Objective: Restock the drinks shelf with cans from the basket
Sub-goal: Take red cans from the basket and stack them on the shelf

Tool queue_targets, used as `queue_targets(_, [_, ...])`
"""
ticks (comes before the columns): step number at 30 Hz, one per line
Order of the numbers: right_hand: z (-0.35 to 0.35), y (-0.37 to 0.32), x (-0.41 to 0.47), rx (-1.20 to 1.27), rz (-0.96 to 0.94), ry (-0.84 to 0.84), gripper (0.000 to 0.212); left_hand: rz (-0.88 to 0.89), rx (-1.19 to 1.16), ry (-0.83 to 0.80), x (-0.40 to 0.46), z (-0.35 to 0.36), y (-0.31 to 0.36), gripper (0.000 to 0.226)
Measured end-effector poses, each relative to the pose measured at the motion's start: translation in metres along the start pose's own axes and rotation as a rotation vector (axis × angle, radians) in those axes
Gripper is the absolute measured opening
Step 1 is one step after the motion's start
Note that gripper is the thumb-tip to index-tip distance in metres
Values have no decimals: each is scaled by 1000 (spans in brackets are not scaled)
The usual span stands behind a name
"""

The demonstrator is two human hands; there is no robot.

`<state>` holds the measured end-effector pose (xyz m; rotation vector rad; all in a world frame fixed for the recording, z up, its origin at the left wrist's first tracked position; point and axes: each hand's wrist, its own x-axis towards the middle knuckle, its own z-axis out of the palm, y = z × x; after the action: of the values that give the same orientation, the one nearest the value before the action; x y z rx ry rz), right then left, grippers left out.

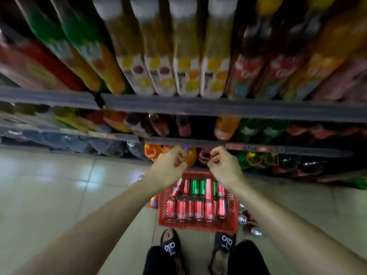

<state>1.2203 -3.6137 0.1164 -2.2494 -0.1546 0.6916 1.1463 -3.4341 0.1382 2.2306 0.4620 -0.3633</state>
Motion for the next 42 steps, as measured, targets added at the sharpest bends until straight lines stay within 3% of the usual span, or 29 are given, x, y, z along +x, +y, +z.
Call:
queue_targets(6, [137, 181, 61, -42, 311, -98, 27, -203, 34, -164, 66, 150, -154, 24])
queue_targets(10, [208, 287, 104, -67, 427, -134, 33, -280, 59, -161, 109, 239, -251, 49])
queue_targets(17, [310, 408, 180, -101, 536, -76, 86, -457, 192, -164, 182, 339, -380, 73])
queue_targets(19, [332, 426, 196, -108, 526, -45, 91, -482, 221, -162, 197, 354, -403, 78])
queue_targets(23, [355, 446, 209, -154, 495, 17, 78, -516, 235, -130, 216, 371, -434, 81])
queue_targets(27, [363, 458, 210, -200, 477, 56, 81, -528, 227, -116, 224, 379, -448, 96])
queue_targets(32, [363, 465, 213, -179, 450, 80, 72, -520, 266, -61, 224, 379, -448, 72])
queue_targets(37, [352, 469, 215, 232, 538, 15, 35, -394, 316, -78, 222, 375, -435, 72])
queue_targets(42, [356, 458, 207, 571, 578, 13, 30, -269, 106, -88, 218, 370, -405, 48])
